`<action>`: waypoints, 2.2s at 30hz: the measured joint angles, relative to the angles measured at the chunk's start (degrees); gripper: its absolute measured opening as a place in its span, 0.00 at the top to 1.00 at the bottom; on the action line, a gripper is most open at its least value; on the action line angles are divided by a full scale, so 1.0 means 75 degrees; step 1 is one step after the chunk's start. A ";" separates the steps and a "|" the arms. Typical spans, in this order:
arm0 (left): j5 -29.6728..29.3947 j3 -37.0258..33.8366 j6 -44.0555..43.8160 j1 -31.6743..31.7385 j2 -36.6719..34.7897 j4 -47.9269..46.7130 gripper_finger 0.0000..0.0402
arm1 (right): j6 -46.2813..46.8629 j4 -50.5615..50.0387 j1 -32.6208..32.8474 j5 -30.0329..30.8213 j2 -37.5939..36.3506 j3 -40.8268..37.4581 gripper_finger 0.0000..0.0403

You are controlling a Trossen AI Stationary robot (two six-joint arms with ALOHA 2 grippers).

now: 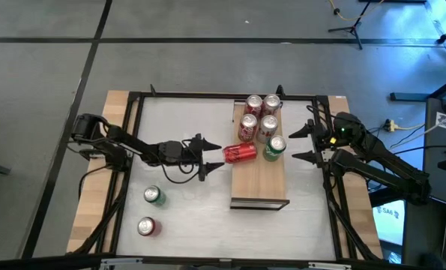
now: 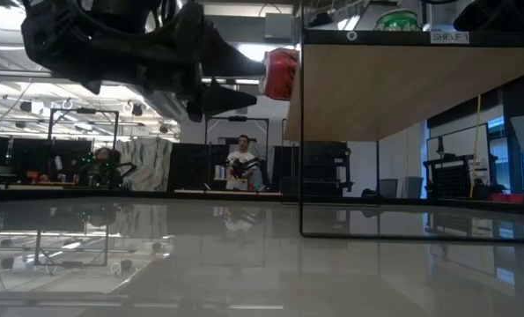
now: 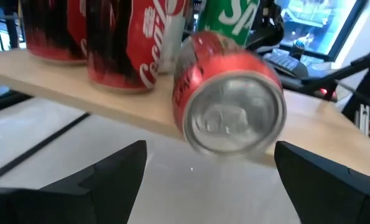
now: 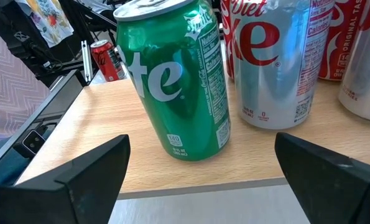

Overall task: Place canned beverage on shelf
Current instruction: Put the top red black soda can on the shelf

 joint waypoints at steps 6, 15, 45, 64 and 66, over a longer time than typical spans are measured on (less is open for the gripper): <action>-0.0029 0.0301 0.0338 -0.0007 0.0000 -0.0020 0.14 | 0.0000 0.0001 -0.0003 0.0000 0.0000 0.0000 0.01; 0.0010 0.0431 0.0350 -0.0030 0.0000 -0.0160 0.14 | -0.0002 -0.0001 -0.0003 0.0000 0.0000 0.0000 0.01; -0.0162 0.0423 0.0382 -0.0283 -0.0439 -0.1306 0.14 | -0.0003 -0.0004 0.0003 -0.0003 0.0000 0.0000 0.01; -0.0171 0.0420 0.0336 -0.0577 -0.0440 -0.1346 0.14 | -0.0003 -0.0004 0.0000 0.0000 -0.0003 0.0000 0.01; -0.0173 0.0420 0.0339 -0.0587 -0.0440 -0.1343 0.14 | -0.0003 -0.0004 0.0000 0.0000 -0.0003 0.0000 0.01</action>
